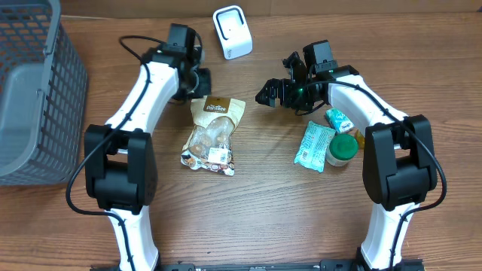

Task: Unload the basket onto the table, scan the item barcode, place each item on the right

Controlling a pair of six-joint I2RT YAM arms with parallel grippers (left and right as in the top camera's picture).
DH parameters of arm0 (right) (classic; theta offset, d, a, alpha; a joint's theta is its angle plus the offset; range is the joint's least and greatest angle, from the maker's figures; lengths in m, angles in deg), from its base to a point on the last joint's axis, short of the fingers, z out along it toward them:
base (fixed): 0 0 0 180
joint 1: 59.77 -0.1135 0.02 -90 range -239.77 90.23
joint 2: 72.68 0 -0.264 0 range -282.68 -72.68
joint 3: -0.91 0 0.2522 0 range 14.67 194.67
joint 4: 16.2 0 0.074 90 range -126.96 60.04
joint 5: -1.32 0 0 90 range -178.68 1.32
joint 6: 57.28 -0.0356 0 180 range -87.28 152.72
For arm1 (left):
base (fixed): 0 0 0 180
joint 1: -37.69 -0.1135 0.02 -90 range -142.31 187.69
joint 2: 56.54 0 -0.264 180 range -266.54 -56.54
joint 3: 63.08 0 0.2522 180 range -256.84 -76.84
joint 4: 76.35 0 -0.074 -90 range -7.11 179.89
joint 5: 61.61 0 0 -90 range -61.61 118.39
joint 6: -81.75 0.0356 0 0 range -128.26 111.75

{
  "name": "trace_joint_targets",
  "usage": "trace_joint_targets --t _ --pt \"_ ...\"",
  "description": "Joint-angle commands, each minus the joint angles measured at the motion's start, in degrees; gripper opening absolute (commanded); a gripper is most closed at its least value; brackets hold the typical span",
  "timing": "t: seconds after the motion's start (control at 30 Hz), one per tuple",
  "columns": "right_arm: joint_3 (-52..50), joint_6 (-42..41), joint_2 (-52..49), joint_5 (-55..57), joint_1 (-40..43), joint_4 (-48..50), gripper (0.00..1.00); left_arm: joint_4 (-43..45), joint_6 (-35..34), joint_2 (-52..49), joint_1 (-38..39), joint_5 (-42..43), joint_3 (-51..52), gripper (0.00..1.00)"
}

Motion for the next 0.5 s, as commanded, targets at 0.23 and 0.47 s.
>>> trace_joint_targets --t 0.23,0.47 --pt "1.14 1.07 1.42 -0.90 -0.02 0.35 1.00 -0.90 -2.23 -0.57 -0.74 -16.00 4.07 0.04" --pt "1.14 1.29 1.42 -0.90 -0.02 0.28 1.00 4.50 -2.03 -0.59 -0.81 -14.86 9.88 0.04"
